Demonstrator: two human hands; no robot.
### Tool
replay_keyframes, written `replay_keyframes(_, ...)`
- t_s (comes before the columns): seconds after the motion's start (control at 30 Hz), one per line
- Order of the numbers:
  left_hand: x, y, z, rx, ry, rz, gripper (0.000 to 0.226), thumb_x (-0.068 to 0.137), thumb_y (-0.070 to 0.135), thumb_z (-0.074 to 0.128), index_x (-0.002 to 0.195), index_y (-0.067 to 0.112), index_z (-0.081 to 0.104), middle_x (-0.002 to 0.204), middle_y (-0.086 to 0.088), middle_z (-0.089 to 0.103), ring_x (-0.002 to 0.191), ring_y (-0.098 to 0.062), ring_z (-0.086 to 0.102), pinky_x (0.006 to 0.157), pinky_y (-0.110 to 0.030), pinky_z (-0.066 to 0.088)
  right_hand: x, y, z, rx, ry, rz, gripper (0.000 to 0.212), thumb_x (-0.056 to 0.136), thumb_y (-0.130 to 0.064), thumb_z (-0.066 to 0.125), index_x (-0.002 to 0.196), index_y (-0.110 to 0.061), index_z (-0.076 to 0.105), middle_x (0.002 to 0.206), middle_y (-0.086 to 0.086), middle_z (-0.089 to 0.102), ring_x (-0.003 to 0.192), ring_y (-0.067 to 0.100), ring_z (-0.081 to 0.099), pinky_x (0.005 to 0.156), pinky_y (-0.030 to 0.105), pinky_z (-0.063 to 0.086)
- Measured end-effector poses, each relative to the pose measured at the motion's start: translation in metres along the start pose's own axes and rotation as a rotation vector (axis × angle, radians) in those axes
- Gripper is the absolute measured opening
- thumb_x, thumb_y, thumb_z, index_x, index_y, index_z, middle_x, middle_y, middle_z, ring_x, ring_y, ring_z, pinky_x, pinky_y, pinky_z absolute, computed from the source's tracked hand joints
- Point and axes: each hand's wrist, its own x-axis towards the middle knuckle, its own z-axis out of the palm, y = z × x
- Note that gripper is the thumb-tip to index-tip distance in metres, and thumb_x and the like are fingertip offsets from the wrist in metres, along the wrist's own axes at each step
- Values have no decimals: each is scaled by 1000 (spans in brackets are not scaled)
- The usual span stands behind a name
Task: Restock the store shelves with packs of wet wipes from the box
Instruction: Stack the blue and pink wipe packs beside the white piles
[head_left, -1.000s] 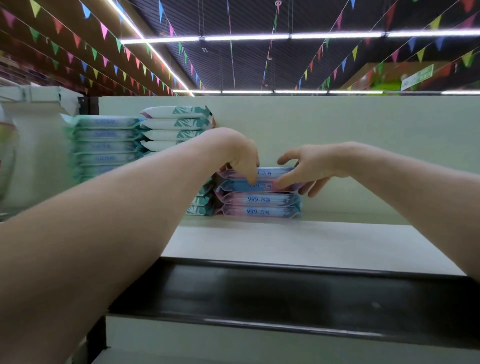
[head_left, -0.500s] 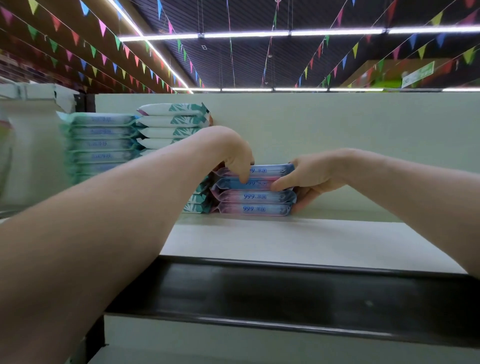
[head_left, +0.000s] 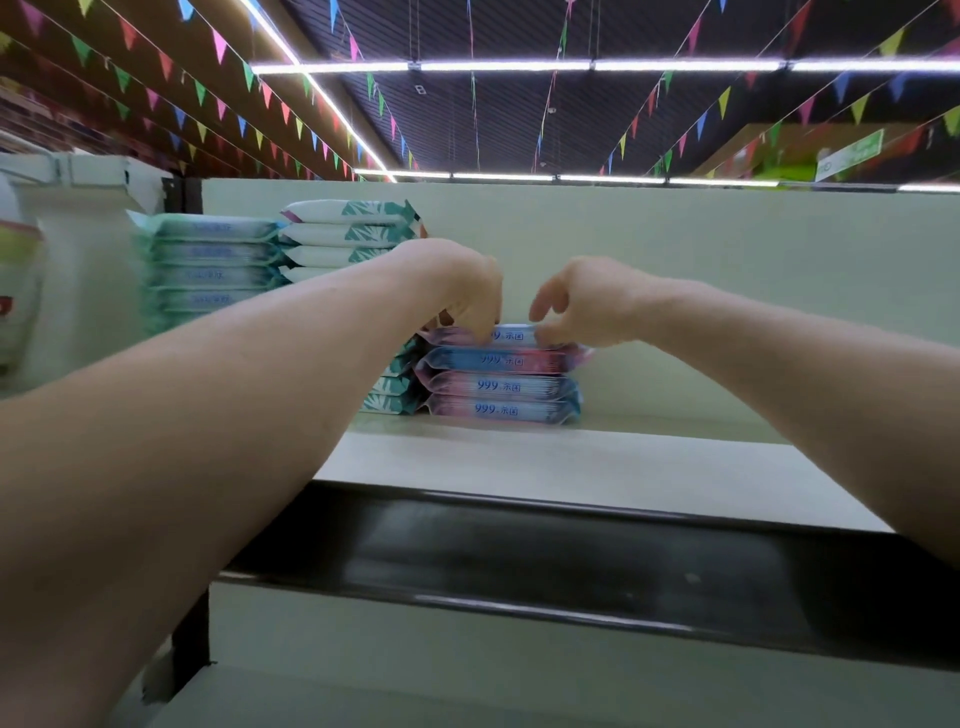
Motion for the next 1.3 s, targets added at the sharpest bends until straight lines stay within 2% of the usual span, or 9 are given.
replay_keyframes(0.07, -1, 2, 5, -38, 47, -24, 33, 83, 11, 60, 114, 15, 68, 88, -9, 66, 72, -26, 64, 68, -33, 55, 3, -1, 7, -43, 8, -20, 19, 90, -16, 61, 107, -20, 69, 94, 2, 67, 74, 17, 64, 53, 20, 45)
replay_keyframes(0.13, -2, 4, 10, -59, 99, -43, 32, 83, 8, 57, 113, 14, 67, 78, -7, 61, 60, -22, 54, 59, -30, 52, 5, -1, 12, -114, 36, -29, 22, 88, -7, 60, 103, -18, 71, 91, 4, 68, 75, 20, 64, 61, 25, 53)
replay_keyframes(0.27, -11, 10, 9, -68, 133, -66, 27, 85, 9, 57, 111, 9, 64, 70, -5, 53, 54, -18, 47, 51, -27, 44, 4, -3, 10, -147, 21, -40, 22, 88, -8, 59, 104, -18, 70, 95, 5, 68, 77, 21, 64, 56, 20, 46)
replay_keyframes(0.4, -19, 19, 7, -147, 178, -26, 38, 87, 9, 59, 125, 7, 57, 109, -9, 64, 90, -25, 63, 80, -35, 56, -18, -3, -1, -158, 61, -83, 33, 91, -12, 58, 123, -20, 62, 111, 1, 60, 91, 17, 52, 70, 21, 41)
replay_keyframes(0.5, -23, 29, 10, -166, 212, 20, 37, 86, 10, 61, 123, 9, 58, 114, -9, 65, 95, -26, 63, 86, -38, 55, -41, -2, -1, -179, 35, -47, 28, 91, -14, 58, 118, -19, 65, 115, 2, 63, 98, 22, 57, 82, 27, 47)
replay_keyframes(0.7, -34, 55, 11, -179, 210, 146, 28, 85, 19, 64, 111, 10, 63, 99, -7, 67, 90, -27, 64, 87, -40, 54, -94, -1, -9, -245, 4, 142, 27, 92, -15, 56, 117, -15, 66, 117, 5, 65, 106, 26, 60, 91, 31, 50)
replay_keyframes(0.93, -59, 126, 1, -273, 278, 482, 40, 90, 14, 61, 129, 11, 54, 117, -8, 60, 91, -22, 54, 76, -32, 45, -172, -3, -36, -327, 38, 472, 28, 93, -9, 51, 117, -13, 65, 118, 4, 63, 108, 24, 59, 95, 36, 48)
replay_keyframes(1.13, -126, 180, -16, -416, 358, 751, 37, 91, 12, 60, 127, 8, 56, 119, -8, 60, 99, -24, 57, 81, -31, 46, -257, -20, -63, -484, 74, 742, 28, 89, -11, 53, 115, -12, 63, 109, 7, 65, 98, 26, 62, 88, 37, 53)
replay_keyframes(1.3, -203, 225, -25, -446, 352, 1001, 35, 87, 15, 59, 122, 12, 59, 109, -8, 63, 91, -26, 59, 76, -31, 50, -348, -43, -87, -599, 42, 981, 23, 88, -17, 56, 108, -13, 67, 103, 9, 66, 92, 29, 62, 82, 32, 53)
